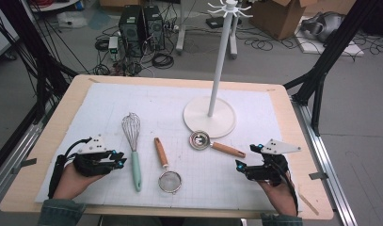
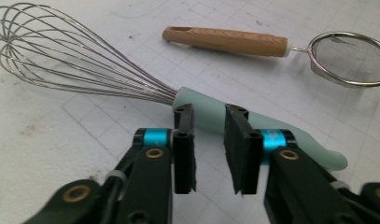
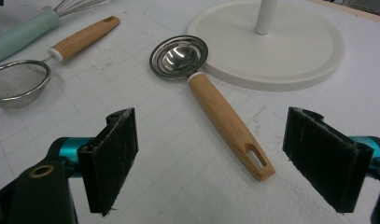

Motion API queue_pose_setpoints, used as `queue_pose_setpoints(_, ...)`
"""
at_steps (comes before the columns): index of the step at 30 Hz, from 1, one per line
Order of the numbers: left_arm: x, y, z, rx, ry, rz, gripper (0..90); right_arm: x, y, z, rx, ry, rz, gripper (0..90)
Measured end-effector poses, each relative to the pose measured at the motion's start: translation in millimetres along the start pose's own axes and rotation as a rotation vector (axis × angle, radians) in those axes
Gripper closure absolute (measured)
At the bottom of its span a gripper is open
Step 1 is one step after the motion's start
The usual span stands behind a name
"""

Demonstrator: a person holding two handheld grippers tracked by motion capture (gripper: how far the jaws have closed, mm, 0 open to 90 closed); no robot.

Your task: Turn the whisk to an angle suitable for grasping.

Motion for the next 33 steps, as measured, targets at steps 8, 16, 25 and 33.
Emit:
queue_pose_setpoints(8, -1.8, 7.5, 4.5, -0.055, -0.03, 0.042, 88.0, 0.6, 1.0, -2.2, -0.001, 0.004, 0.002, 17.1)
queue_pose_setpoints(16, -10.6, 19.0, 12.8, -0.12, -0.079, 0.068, 88.4, 1.1, 0.6, -2.1, 0.001, 0.005, -0.003, 17.1)
queue_pose_setpoints(25, -16.5, 24.0, 21.2, -0.178, -0.133, 0.09, 89.2, 1.7, -0.4, -0.6, 0.004, 0.003, -0.01, 17.1)
queue_pose_setpoints(33, -17.5, 20.0, 26.3, -0.191, -0.15, 0.085, 89.3, 1.4, -0.6, -0.7, 0.006, 0.0, -0.01, 17.1)
Point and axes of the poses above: each handheld gripper's, and its own axes: z roughly forward along the jaws, x roughly out of its top, y roughly to its right, the point moved 2 cm from there along z, roughly forward along the jaws, and after that the axes turned 8 degrees about -x, right-handed, at the moved point
